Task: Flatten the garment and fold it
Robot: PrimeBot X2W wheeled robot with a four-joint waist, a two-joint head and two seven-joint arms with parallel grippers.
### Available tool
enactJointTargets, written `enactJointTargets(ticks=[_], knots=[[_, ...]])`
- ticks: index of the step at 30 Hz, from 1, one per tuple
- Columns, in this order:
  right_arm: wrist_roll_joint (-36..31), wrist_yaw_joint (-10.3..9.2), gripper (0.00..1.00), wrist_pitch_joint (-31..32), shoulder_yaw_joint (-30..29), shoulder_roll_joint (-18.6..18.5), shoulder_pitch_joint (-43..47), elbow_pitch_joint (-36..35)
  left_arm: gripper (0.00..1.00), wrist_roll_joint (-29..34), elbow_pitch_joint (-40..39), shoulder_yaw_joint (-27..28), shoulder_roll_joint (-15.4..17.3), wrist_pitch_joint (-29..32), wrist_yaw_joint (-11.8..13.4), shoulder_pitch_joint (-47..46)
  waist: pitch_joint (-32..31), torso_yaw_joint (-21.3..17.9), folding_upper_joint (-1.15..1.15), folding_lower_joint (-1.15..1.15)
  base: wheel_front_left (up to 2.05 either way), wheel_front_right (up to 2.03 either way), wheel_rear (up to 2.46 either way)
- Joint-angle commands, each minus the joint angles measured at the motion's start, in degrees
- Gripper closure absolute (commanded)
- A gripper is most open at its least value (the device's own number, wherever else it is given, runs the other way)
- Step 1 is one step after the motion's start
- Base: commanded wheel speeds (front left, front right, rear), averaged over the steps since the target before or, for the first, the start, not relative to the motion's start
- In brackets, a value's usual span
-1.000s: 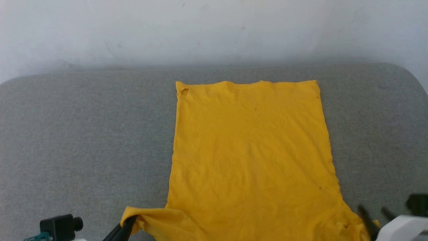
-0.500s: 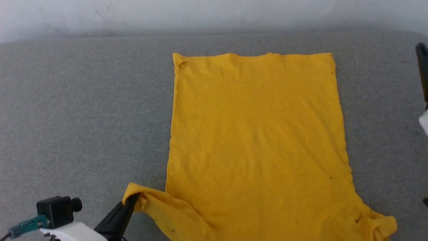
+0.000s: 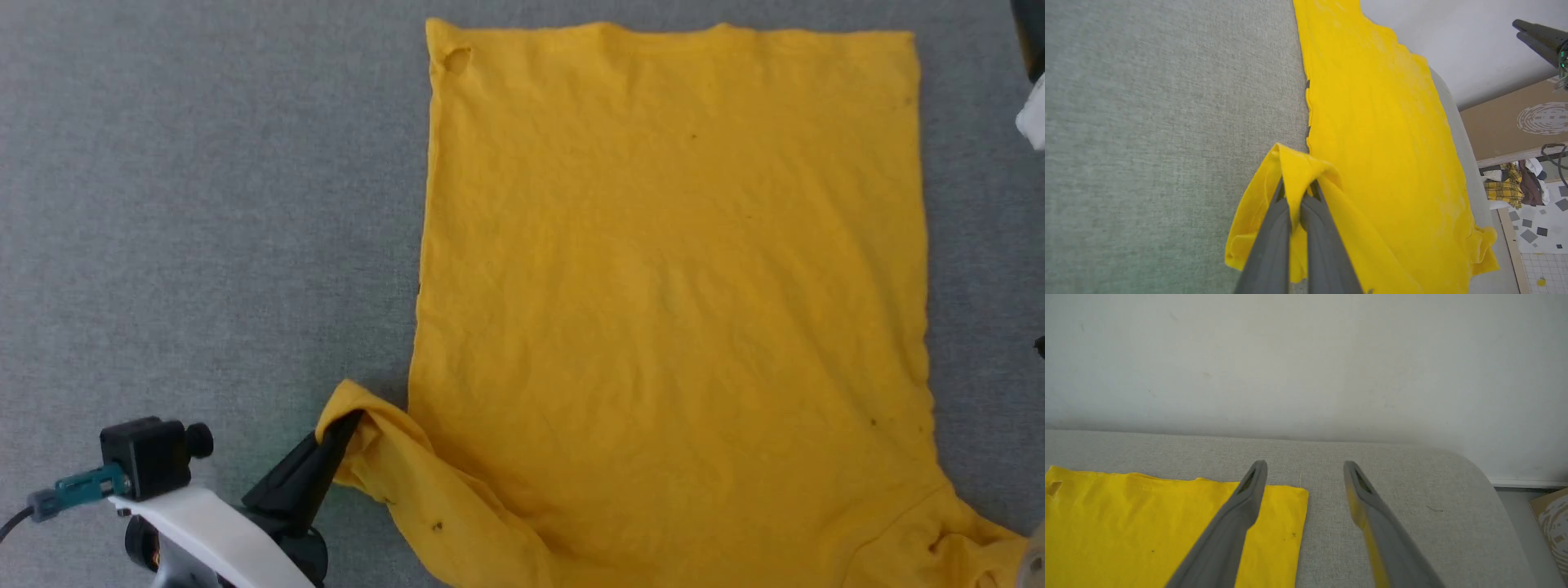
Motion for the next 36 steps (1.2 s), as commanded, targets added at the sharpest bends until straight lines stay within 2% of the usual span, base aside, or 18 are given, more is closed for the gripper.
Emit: enactJointTargets(ticks=[1, 19, 20, 22, 23, 24, 30, 36], knots=[[-0.88, -0.04, 0.0, 0.36, -0.41, -0.04, -1.2, 1.28, 1.0, 0.42, 0.24, -0.15, 0.06, 0.14, -0.74, -1.32, 3.84, 1.13, 0.0, -0.02, 0.0, 0.0, 0.0], [-7.6, -0.04, 0.0, 2.03, -6.63, 2.37, -5.39, 11.38, 1.0, 0.93, 1.05, -0.72, 0.15, 0.19, -2.23, -4.84, 9.71, 3.82, 0.0, -0.02, 0.0, 0.0, 0.0], [-8.34, -0.04, 0.06, 2.49, -7.21, 2.57, -5.43, 11.91, 1.0, 0.95, 1.05, -0.72, 0.17, 0.18, -2.26, -4.87, 9.77, 3.96, 0.0, -0.02, 0.0, 0.0, 0.0], [-9.4, -0.04, 0.91, 2.82, -8.42, 3.07, -5.67, 12.6, 1.0, 0.94, 1.03, -0.74, 0.18, 0.19, -2.24, -4.96, 9.77, 4.2, 0.0, -0.02, 0.0, 0.0, 0.0], [-9.4, -0.04, 0.91, 2.82, -8.42, 3.07, -5.67, 12.6, 1.0, 0.94, 1.03, -0.74, 0.18, 0.19, -2.24, -4.96, 9.77, 4.2, 0.0, -0.02, 0.0, 0.0, 0.0], [-9.92, -0.04, 1.0, 2.87, -9.14, 3.5, -5.73, 12.85, 1.0, 0.92, 1.05, -0.75, 0.15, 0.2, -2.21, -5.02, 9.66, 4.3, 0.0, -0.02, 0.0, 0.0, 0.0], [-10.48, -0.04, 1.0, 0.95, -9.96, 4.65, -4.89, 13.29, 1.0, 0.94, 1.41, -0.71, -0.02, -0.03, -1.9, -5.0, 7.14, 4.11, 0.0, -0.02, 0.0, 0.0, 0.0], [-7.08, -0.04, 1.0, -3.61, -8.38, 3.43, -1.09, 11.83, 1.0, 1.14, 1.81, -0.83, -0.19, -0.3, -1.19, -4.07, 2.09, 2.88, 0.0, -0.02, 0.0, 0.0, 0.0]])
